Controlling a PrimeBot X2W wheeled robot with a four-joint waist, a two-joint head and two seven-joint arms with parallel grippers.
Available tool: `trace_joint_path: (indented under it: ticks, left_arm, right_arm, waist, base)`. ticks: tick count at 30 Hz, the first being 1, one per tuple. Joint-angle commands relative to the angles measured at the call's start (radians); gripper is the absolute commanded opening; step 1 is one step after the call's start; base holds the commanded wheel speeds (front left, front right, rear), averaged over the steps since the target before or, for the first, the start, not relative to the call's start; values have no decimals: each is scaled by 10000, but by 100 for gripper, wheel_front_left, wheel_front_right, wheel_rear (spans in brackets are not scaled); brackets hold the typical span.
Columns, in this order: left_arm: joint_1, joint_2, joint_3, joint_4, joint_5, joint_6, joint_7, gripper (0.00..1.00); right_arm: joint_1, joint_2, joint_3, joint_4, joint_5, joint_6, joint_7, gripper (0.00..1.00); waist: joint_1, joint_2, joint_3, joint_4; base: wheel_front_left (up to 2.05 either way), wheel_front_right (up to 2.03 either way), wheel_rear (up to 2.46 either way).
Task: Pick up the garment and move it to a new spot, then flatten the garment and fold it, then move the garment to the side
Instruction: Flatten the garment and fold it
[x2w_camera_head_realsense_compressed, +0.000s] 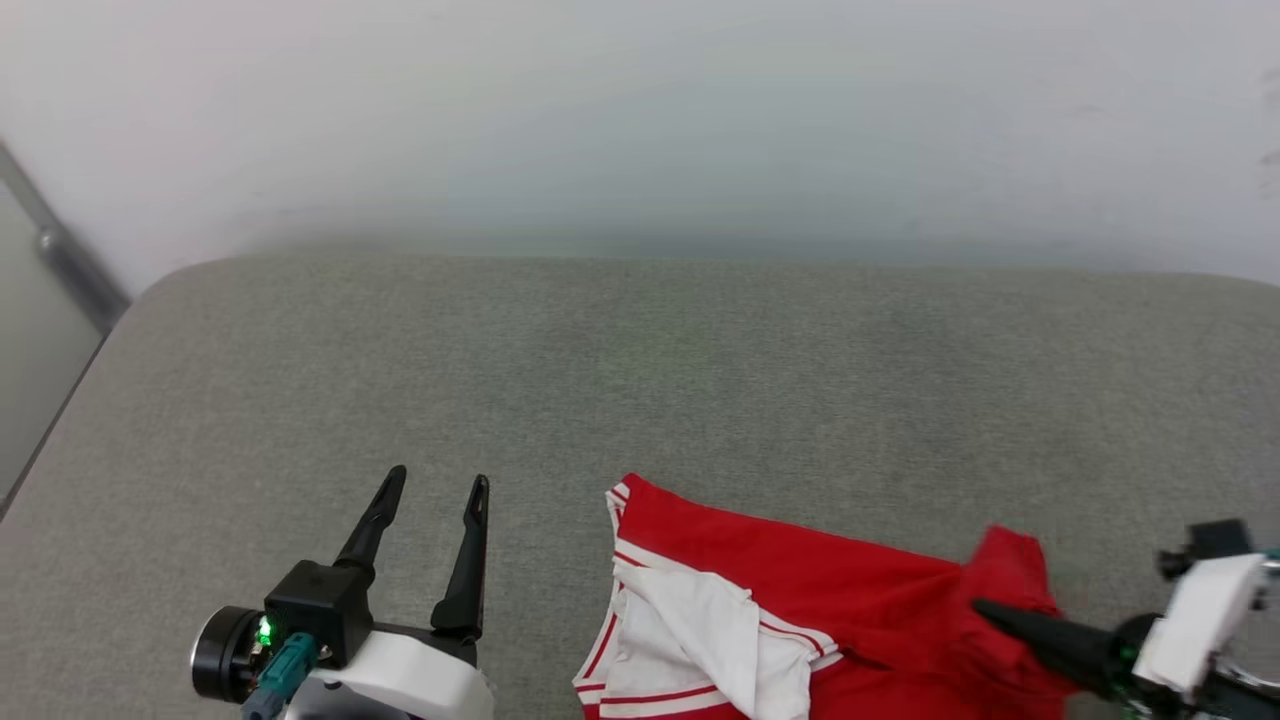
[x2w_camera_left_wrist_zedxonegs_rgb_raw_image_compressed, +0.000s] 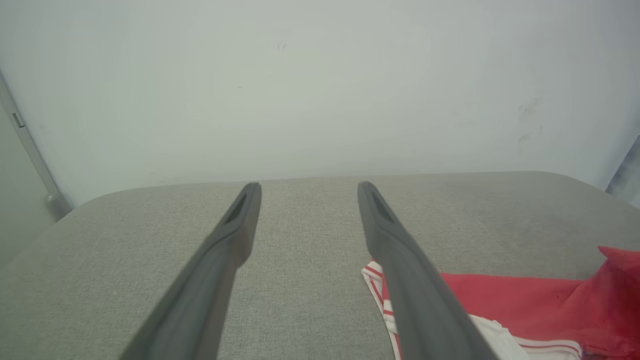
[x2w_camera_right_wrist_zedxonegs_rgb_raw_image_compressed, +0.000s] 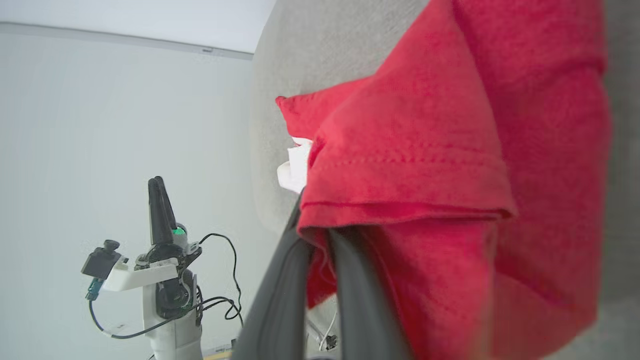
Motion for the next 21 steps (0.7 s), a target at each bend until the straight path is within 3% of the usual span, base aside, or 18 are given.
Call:
trace_joint_path:
  ticks: [1, 4, 5, 9, 15, 21]
  left_arm:
    - [-210, -36, -86, 25, 45, -86, 14, 100]
    - [-438, -143, -186, 118, 60, -223, -2, 100]
    - [-641, -259, -263, 193, 87, -281, -65, 100]
    - [-901, -414, -349, 289, 133, -353, -159, 100]
    - [-1276, -653, -383, 471, 189, -474, -287, 100]
    - [-1479, -820, -356, 630, 232, -518, -396, 100]
  right_arm:
    - [-223, 75, 562, 352, 700, 0, -228, 0]
    - [-392, 63, 1559, 767, 1604, 0, -749, 0]
    - [-633, 65, 2600, 1043, 2220, 0, -1224, 0]
    - [-1000, 63, 3885, 1292, 2696, 0, -1883, 0]
    - [-1599, 61, 5318, 1672, 2939, 0, -2661, 0]
    - [-1848, 62, 6046, 2025, 2641, 0, -3212, 0]
  waist:
    - [1, 0, 93, 220]
    - [1, 0, 259, 471]
    - [1, 0, 433, 655]
    - [1, 0, 755, 856]
    - [1, 0, 1317, 1059]
    - [1, 0, 1688, 1076]
  base:
    - [0, 0, 0]
    - [0, 0, 0]
    - [0, 0, 0]
    - [0, 0, 0]
    - [0, 0, 0]
    - [0, 0, 0]
